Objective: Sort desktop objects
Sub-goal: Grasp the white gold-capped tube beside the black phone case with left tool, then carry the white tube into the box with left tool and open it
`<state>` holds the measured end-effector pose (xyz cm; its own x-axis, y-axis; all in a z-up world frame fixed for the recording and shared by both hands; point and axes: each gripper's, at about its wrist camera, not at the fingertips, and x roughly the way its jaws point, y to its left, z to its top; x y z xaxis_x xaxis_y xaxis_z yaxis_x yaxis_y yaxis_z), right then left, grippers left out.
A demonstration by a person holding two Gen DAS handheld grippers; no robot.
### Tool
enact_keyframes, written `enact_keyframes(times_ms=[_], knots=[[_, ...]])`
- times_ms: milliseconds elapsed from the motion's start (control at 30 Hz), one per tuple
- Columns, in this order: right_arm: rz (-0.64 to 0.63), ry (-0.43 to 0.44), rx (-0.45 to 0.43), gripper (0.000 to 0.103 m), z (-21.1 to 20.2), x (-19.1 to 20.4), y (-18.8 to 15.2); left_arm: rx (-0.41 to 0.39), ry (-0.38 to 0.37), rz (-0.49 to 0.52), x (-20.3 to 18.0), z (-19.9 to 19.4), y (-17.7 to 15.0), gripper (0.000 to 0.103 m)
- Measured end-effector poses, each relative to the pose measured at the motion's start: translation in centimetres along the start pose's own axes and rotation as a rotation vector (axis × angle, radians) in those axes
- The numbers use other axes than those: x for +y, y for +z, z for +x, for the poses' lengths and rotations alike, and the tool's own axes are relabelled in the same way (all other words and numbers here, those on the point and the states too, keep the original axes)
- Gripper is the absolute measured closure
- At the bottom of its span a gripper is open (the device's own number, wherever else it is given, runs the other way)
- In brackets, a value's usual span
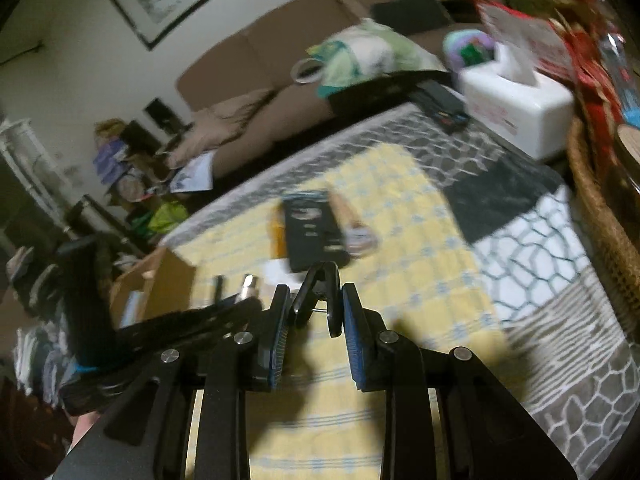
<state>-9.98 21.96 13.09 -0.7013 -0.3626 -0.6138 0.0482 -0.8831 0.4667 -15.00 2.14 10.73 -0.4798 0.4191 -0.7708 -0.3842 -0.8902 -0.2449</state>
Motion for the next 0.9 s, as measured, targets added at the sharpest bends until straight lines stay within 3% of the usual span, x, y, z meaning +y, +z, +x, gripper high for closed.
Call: enact_keyframes(times_ms=[133, 200, 367, 567, 900], knots=[[-0.080, 0.085, 0.010, 0.078, -0.8, 5.5, -0.5, -0.053, 0.013, -0.094, 4.3, -6.9, -1.7, 0.085], [-0.115, 0.135, 0.024, 0.078, -0.8, 8.5, -0.9, -0.081, 0.057, -0.133, 7.1, -10.4, -2.9, 0.085], [-0.179, 0.250, 0.086, 0.078, 0.5, 15.5, -3.3, -0.111, 0.131, -0.270, 14.7, -15.7, -6.7, 0.084], [-0.279, 0.299, 0.169, 0.078, 3.9, 22.5, -6.5, -0.088, 0.144, -0.405, 21.2, -16.4, -10.5, 0.084], [-0.412, 0.277, 0.291, 0.078, 10.0, 28.2, -11.9, -0.017, 0.162, -0.465, 25.1, -14.0, -11.8, 0.085]])
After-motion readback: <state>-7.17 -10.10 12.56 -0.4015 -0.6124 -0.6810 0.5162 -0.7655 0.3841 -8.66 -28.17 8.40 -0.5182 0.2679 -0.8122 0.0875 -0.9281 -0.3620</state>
